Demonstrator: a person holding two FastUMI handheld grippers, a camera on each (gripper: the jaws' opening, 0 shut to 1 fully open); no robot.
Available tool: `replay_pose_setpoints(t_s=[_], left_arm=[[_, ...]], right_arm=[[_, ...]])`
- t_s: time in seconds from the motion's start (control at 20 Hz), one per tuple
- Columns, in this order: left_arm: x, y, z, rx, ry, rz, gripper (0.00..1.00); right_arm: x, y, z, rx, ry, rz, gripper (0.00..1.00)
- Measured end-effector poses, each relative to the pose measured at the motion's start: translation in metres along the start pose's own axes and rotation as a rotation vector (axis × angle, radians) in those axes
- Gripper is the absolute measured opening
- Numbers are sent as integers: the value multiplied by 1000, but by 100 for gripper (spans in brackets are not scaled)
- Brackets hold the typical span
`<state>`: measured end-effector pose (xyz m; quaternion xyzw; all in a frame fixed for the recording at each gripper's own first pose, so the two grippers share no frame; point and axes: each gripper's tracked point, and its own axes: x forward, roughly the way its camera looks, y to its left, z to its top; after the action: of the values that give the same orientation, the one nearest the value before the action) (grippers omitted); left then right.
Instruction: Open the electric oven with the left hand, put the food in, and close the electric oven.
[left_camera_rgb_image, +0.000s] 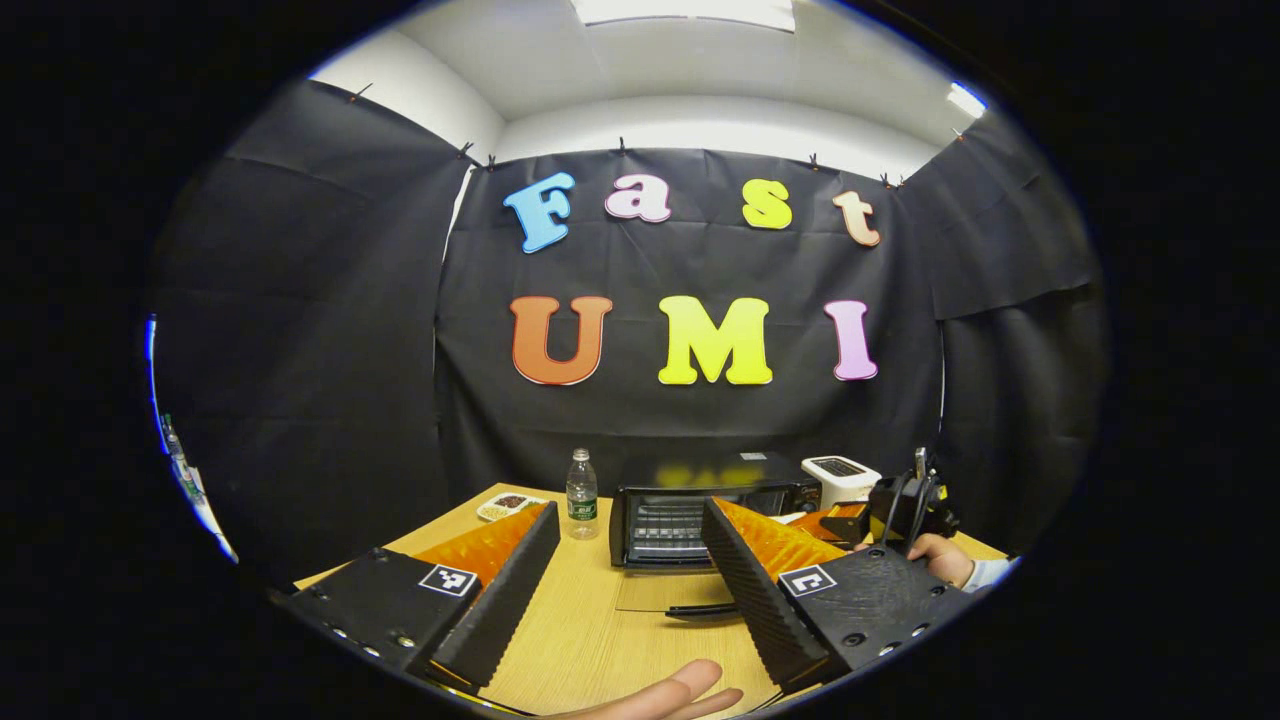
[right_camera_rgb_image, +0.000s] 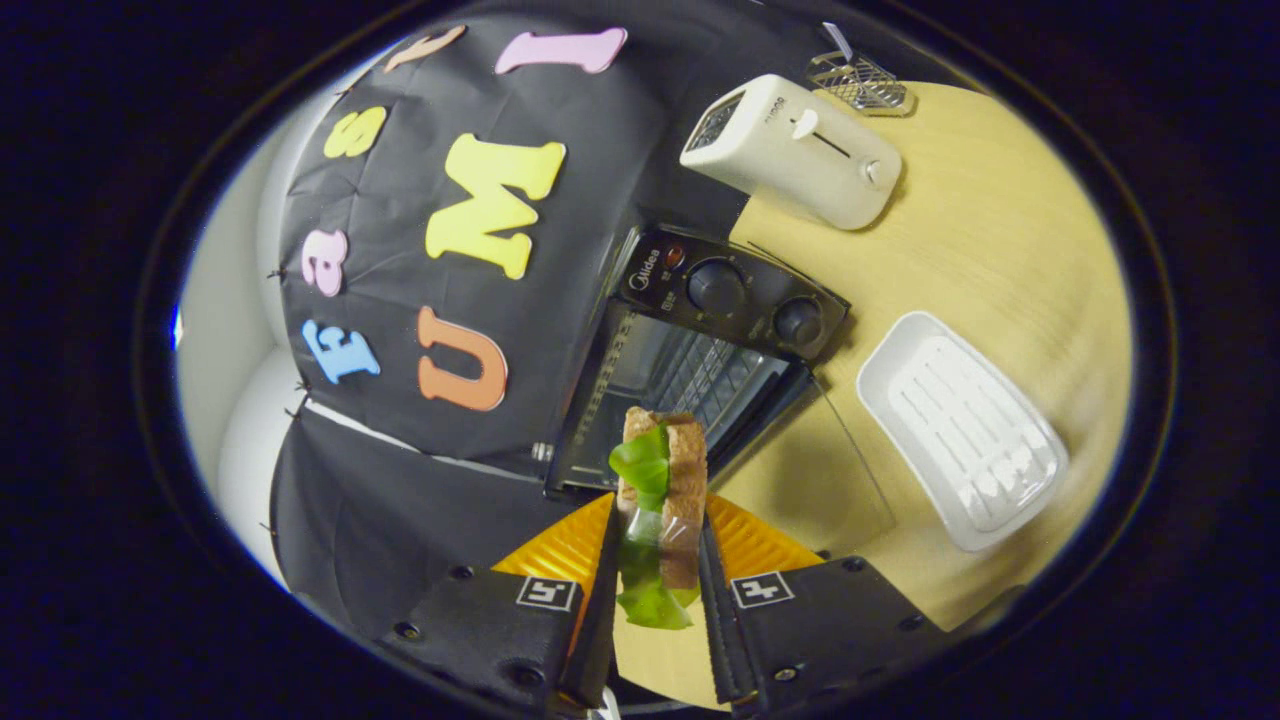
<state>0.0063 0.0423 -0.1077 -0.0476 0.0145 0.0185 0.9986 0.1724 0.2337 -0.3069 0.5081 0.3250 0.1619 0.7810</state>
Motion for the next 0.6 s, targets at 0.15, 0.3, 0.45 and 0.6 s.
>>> replay_pose_setpoints(t_s=[0.15, 0.3, 0.45, 0.6], left_arm=[[-1, 6, -3, -13, 7, -4, 94], [-1, 9, -7, 10, 37, -11, 94], [-3, 17, -1, 48, 36, 5, 94], [-7, 16, -2, 14, 37, -24, 94]], right_arm=[[34, 15, -15, -50, -68, 18, 42], [65, 23, -25, -73, -127, 22, 43], [97, 23, -20, -87, -199, 16, 43], [122, 18, -3, -71, -278, 2, 43]])
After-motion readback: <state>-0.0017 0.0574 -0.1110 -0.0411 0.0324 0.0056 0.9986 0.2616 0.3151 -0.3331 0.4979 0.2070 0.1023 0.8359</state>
